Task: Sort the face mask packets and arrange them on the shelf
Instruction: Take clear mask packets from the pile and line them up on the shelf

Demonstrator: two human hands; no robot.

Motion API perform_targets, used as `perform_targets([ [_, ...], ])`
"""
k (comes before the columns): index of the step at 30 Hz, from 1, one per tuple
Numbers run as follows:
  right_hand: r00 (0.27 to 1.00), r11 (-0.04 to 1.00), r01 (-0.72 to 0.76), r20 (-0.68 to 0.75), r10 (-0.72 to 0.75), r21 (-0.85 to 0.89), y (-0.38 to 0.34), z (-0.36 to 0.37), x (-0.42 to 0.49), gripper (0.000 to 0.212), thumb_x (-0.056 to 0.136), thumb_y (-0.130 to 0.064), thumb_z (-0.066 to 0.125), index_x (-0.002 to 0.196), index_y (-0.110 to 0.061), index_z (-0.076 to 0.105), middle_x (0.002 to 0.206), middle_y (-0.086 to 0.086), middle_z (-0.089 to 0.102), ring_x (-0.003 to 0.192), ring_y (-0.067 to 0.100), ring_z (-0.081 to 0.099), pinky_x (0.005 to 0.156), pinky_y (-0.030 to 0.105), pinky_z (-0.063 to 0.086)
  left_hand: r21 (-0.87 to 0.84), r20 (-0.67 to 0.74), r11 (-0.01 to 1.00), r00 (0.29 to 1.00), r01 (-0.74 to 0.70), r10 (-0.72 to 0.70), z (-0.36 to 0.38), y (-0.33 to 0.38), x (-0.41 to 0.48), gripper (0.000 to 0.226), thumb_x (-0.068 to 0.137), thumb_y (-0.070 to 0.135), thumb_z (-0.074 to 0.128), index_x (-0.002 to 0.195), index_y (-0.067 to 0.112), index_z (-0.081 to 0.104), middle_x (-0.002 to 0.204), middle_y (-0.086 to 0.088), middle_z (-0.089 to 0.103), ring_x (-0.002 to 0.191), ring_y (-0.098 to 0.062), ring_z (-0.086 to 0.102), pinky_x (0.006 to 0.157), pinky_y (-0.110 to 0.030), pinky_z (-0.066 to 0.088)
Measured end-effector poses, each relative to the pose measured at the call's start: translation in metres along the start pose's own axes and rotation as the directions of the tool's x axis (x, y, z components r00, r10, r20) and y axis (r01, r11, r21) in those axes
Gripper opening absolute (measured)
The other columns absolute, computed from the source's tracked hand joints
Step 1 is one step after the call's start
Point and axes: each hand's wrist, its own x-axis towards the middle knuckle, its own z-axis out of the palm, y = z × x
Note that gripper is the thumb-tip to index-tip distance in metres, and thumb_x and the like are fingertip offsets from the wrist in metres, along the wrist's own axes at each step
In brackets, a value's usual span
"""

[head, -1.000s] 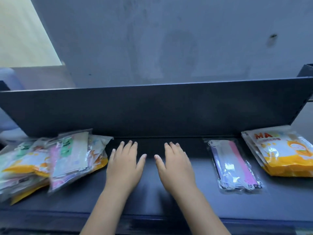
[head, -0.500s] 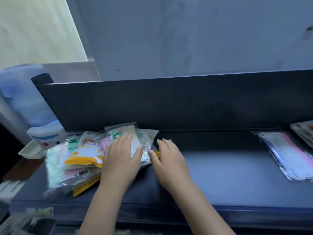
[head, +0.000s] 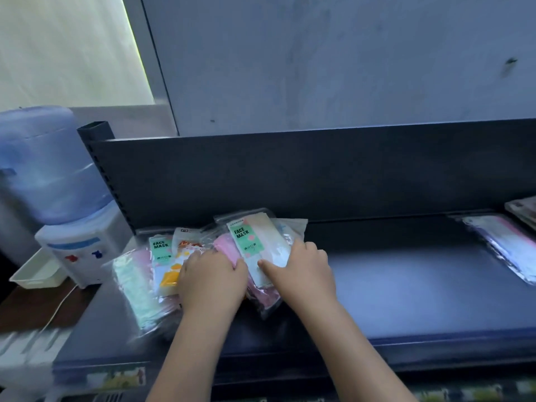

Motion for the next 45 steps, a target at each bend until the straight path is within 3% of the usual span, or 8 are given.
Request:
perform_targets([
  [9, 0.98, 0.941, -0.156, -0.072, 0.186, 0.299, 0.009, 0.0, 0.005, 0.08, 0.06, -0.057, 0.08, 0.128, -0.026, 0.049, 0.108, -0.006, 0.04, 0.108, 0.026, 0.059, 0.091, 0.043, 0.053, 0.288, 0.134, 0.956, 0.991, -0.059, 0.021, 0.004, 0.021, -0.011, 0.06, 0.099, 0.058, 0.03, 0.13, 0.023, 0.067, 0.145, -0.005, 0.058, 0.146, -0.033, 0.034, 0.124, -0.062, 0.002],
  [17, 0.963, 0.768, -0.181, -0.047, 0.265, 0.614, 0.02, 0.004, 0.012, 0.058, 0.059, -0.041, 0.086, 0.111, -0.035, 0.061, 0.097, -0.016, 0.069, 0.089, 0.011, 0.07, 0.081, 0.04, 0.061, 0.048, 0.082, 0.995, 0.993, -0.09, 0.086, 0.012, 0.034, -0.014, 0.051, 0.098, 0.051, 0.036, 0.103, 0.018, 0.073, 0.112, -0.003, 0.071, 0.122, -0.025, 0.055, 0.126, -0.052, 0.013],
  [21, 0.952, 0.621, -0.198, -0.003, 0.307, 0.758, 0.024, 0.006, 0.01, 0.049, 0.063, -0.037, 0.086, 0.107, -0.032, 0.065, 0.095, -0.012, 0.075, 0.082, 0.011, 0.075, 0.075, 0.044, 0.064, -0.196, -0.042, 0.972, 0.992, -0.128, 0.122, 0.023, 0.033, -0.01, 0.033, 0.091, 0.041, 0.042, 0.079, 0.019, 0.063, 0.081, 0.002, 0.067, 0.087, -0.026, 0.059, 0.113, -0.048, 0.033],
  [25, 0.965, 0.557, -0.141, -0.013, 0.263, 0.819, 0.025, 0.009, 0.006, 0.044, 0.073, -0.029, 0.087, 0.111, -0.031, 0.063, 0.102, -0.009, 0.076, 0.085, 0.011, 0.075, 0.073, 0.042, 0.065, -0.523, -0.167, 0.833, 0.98, -0.181, 0.107, 0.022, 0.029, -0.013, 0.015, 0.086, 0.017, 0.058, 0.071, 0.019, 0.057, 0.071, 0.004, 0.063, 0.074, -0.025, 0.054, 0.081, -0.047, 0.051],
  [30, 0.971, 0.501, -0.105, -0.021, 0.239, 0.859, 0.018, 0.014, 0.005, 0.048, 0.071, -0.03, 0.088, 0.113, -0.03, 0.064, 0.103, -0.007, 0.076, 0.09, 0.013, 0.076, 0.082, 0.045, 0.064, -0.897, -0.006, 0.441, 0.998, 0.022, -0.063, 0.012, 0.02, -0.011, 0.031, 0.089, 0.012, 0.075, 0.112, 0.03, 0.065, 0.103, 0.01, 0.073, 0.081, 0.0, 0.07, 0.066, -0.021, 0.058],
  [36, 0.952, 0.473, -0.044, -0.108, 0.288, 0.88, 0.018, 0.009, 0.003, 0.047, 0.074, -0.03, 0.087, 0.113, -0.037, 0.06, 0.104, -0.011, 0.073, 0.09, 0.011, 0.074, 0.077, 0.042, 0.065, -0.98, 0.186, 0.041, 0.967, 0.195, -0.174, 0.008, 0.006, 0.005, 0.05, 0.082, -0.006, 0.081, 0.123, 0.015, 0.063, 0.115, -0.006, 0.074, 0.098, -0.019, 0.075, 0.081, -0.036, 0.063],
  [39, 0.939, 0.436, -0.009, -0.142, 0.313, 0.9, 0.021, 0.005, 0.006, 0.047, 0.078, -0.025, 0.085, 0.119, -0.031, 0.063, 0.105, -0.011, 0.074, 0.092, 0.011, 0.074, 0.08, 0.042, 0.065, -0.979, 0.205, -0.036, 0.97, 0.202, -0.129, 0.001, -0.002, 0.011, 0.055, 0.086, -0.01, 0.075, 0.131, 0.015, 0.058, 0.112, -0.005, 0.075, 0.085, -0.01, 0.077, 0.067, -0.026, 0.062],
  [45, 0.975, 0.323, -0.032, -0.041, 0.219, 0.946, 0.032, -0.003, 0.01, 0.032, 0.092, -0.009, 0.074, 0.119, -0.023, 0.065, 0.108, 0.003, 0.078, 0.095, 0.018, 0.077, 0.079, 0.036, 0.064, -0.964, 0.263, -0.044, 0.965, 0.262, -0.013, -0.002, -0.007, 0.019, 0.038, 0.096, -0.003, 0.065, 0.123, 0.022, 0.069, 0.125, -0.007, 0.074, 0.112, -0.026, 0.072, 0.094, -0.049, 0.06],
])
